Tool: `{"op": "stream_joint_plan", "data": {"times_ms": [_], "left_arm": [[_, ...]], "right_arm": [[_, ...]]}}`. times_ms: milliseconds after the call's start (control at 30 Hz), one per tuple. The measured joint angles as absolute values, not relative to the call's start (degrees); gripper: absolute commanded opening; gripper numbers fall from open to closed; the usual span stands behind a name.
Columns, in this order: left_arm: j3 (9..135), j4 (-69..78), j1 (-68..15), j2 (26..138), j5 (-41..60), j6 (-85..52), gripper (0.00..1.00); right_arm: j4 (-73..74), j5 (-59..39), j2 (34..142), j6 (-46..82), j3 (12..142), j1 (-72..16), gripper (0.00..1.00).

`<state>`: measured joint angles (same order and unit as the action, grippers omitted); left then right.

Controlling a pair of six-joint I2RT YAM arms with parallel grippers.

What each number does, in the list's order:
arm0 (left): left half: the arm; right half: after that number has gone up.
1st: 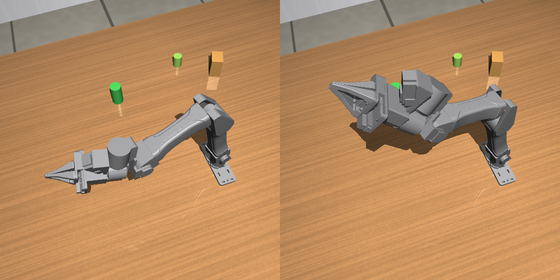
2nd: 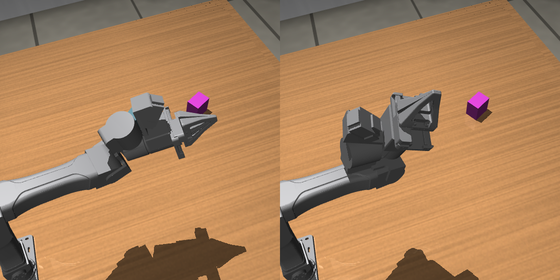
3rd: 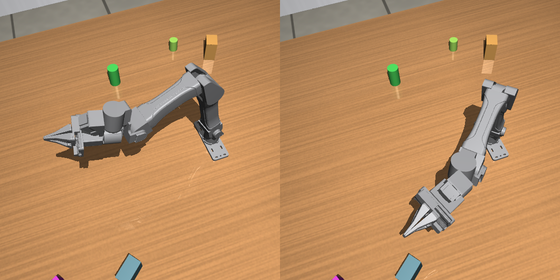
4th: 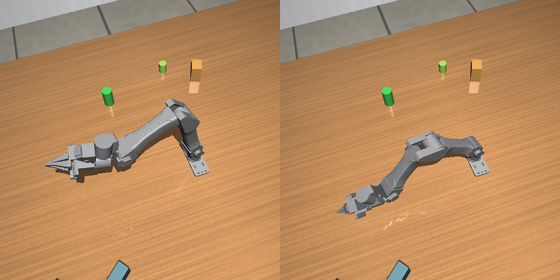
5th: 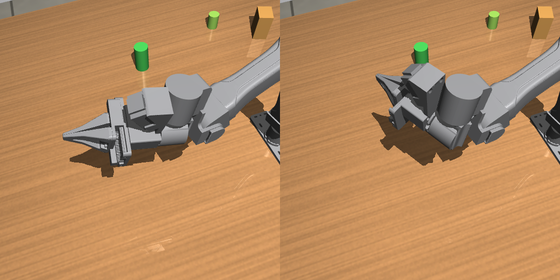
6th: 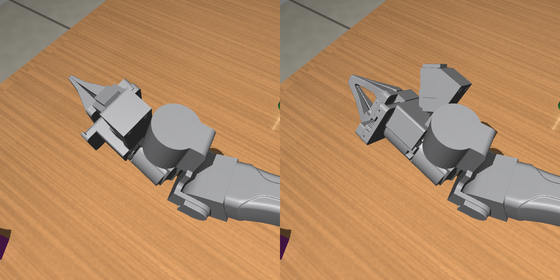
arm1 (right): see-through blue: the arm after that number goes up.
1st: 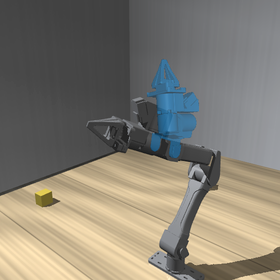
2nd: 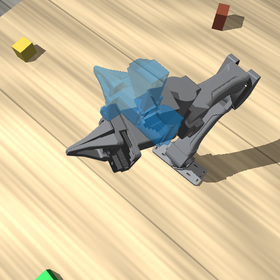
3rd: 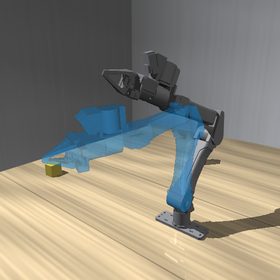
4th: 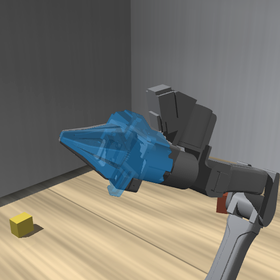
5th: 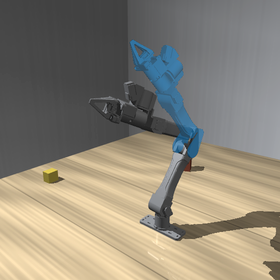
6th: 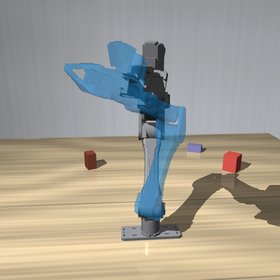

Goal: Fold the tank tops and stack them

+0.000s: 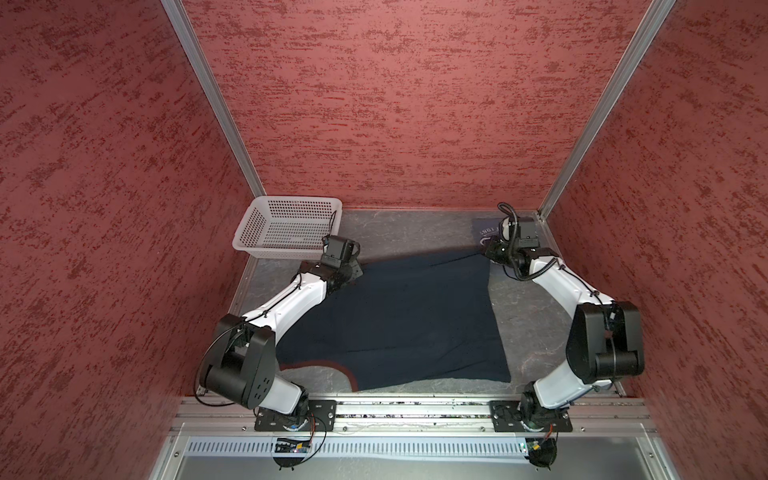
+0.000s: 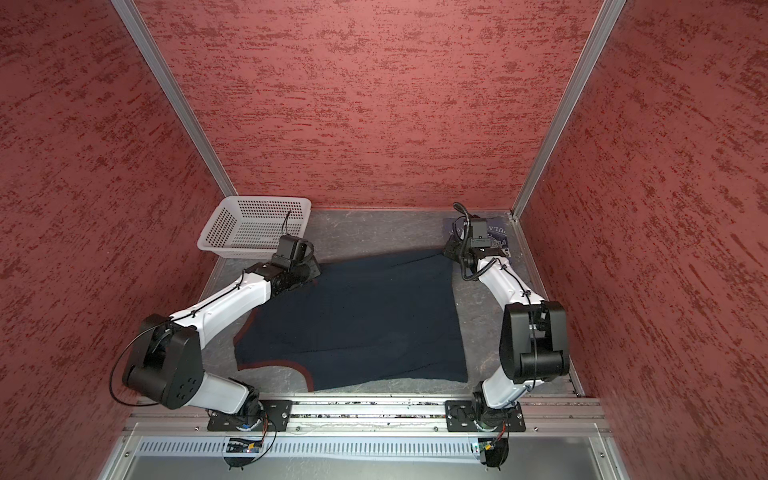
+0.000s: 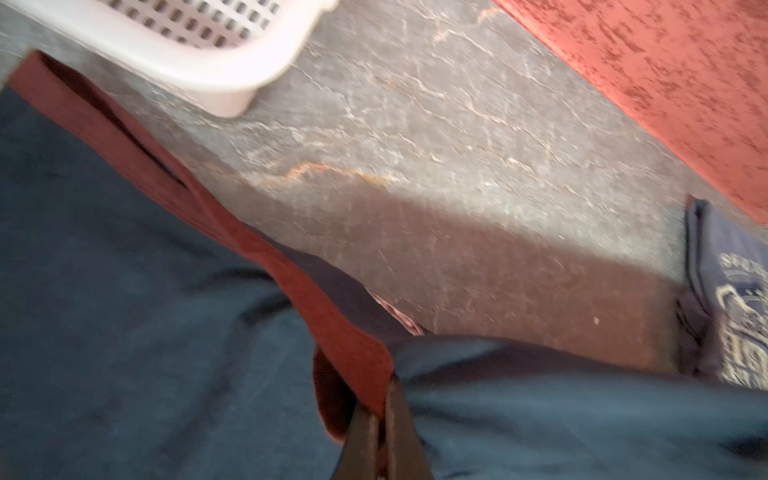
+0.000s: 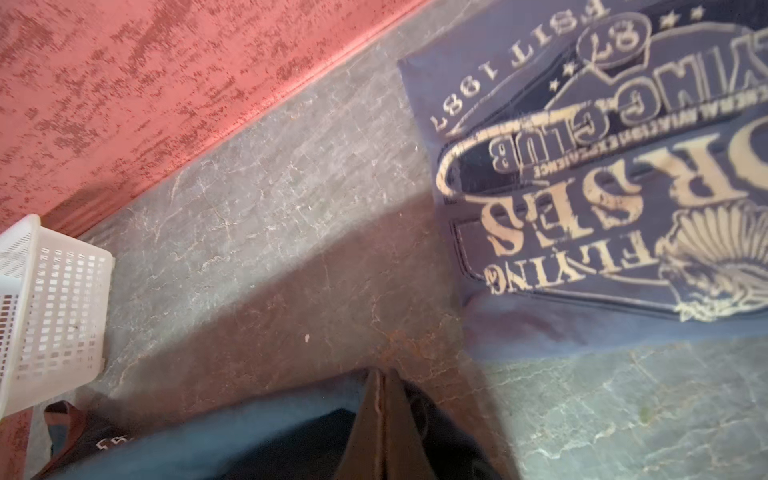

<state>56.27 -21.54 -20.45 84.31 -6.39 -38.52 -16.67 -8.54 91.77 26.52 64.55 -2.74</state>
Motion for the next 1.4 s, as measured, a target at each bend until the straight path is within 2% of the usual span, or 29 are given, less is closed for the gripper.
{"op": "stream_joint_plan", "data": {"times_ms": [233, 400, 600, 967, 1033, 1100, 1200, 1233, 1300, 1400], "left_arm": [[43.8, -18.0, -24.9, 82.7, -2.4, -39.4, 0.09], [37.6, -16.9, -26.9, 82.4, -0.9, -40.7, 0.11], [35.4, -16.2, -26.8, 80.2, -0.9, -41.8, 0.13], [36.6, -18.9, -27.2, 72.1, -1.7, -42.4, 0.16], [36.4, -19.0, -27.7, 70.8, -1.8, -43.1, 0.22], [35.9, -18.6, -28.0, 70.9, -1.5, -43.8, 0.35], [34.5, -18.5, -27.9, 72.7, -1.1, -44.6, 0.47], [34.3, -18.8, -27.7, 73.1, -1.0, -44.8, 0.51], [34.0, -20.0, -26.5, 73.3, -0.6, -44.7, 0.65], [34.6, -22.0, -22.9, 72.3, -0.2, -44.0, 0.68]], "right_arm": [[-13.2, -8.9, 88.1, 27.1, 48.6, -2.7, 0.0], [-12.6, -9.2, 84.3, 28.4, 42.0, -2.7, 0.0], [-11.2, -8.4, 81.1, 29.6, 39.1, -2.7, 0.0], [-12.3, -6.2, 80.4, 29.7, 41.9, -2.4, 0.01], [-12.2, -5.7, 80.5, 29.7, 42.4, -2.4, 0.02], [-12.2, -5.3, 81.1, 29.8, 42.4, -2.4, 0.04], [-12.2, -4.9, 82.8, 30.0, 42.4, -2.4, 0.1], [-12.2, -4.7, 83.4, 30.1, 42.4, -2.3, 0.15], [-13.0, -3.9, 84.3, 30.0, 42.4, -2.3, 0.32], [-14.6, -2.5, 83.7, 30.3, 42.6, -2.1, 0.44]]}}
